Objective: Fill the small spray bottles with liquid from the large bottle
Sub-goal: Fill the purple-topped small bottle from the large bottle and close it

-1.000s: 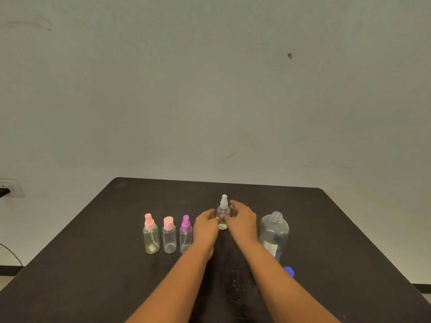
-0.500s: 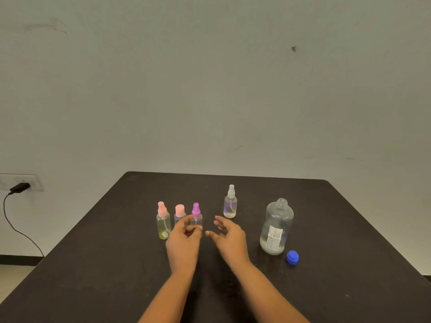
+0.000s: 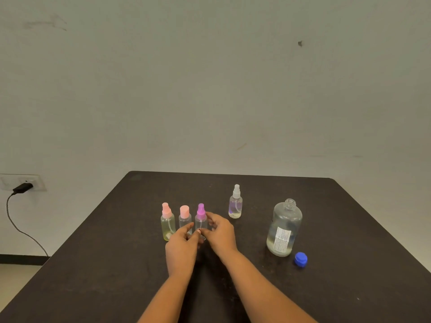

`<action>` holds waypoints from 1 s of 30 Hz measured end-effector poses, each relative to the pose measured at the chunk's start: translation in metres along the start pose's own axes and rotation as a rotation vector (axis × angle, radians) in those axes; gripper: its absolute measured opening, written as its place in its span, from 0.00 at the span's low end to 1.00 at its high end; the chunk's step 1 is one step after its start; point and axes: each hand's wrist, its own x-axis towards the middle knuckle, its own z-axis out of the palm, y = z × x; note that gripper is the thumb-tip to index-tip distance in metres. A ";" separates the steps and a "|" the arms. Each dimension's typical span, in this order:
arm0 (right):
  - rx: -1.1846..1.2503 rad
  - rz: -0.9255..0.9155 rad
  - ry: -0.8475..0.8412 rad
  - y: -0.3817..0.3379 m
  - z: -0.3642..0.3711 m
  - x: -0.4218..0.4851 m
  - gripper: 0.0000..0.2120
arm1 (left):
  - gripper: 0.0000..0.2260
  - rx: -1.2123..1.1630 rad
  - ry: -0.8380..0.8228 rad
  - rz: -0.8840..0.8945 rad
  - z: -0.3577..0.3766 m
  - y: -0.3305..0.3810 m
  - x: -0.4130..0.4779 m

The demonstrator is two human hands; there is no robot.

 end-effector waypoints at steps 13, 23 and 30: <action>0.101 -0.023 0.065 0.010 -0.041 -0.028 0.15 | 0.18 -0.025 -0.077 0.173 0.020 0.000 -0.003; 0.163 0.005 0.081 0.025 -0.078 -0.066 0.17 | 0.12 -0.358 -0.469 0.131 0.043 0.008 -0.024; 0.146 0.041 0.076 0.035 -0.080 -0.069 0.19 | 0.14 -0.457 -0.578 0.057 0.044 0.006 -0.027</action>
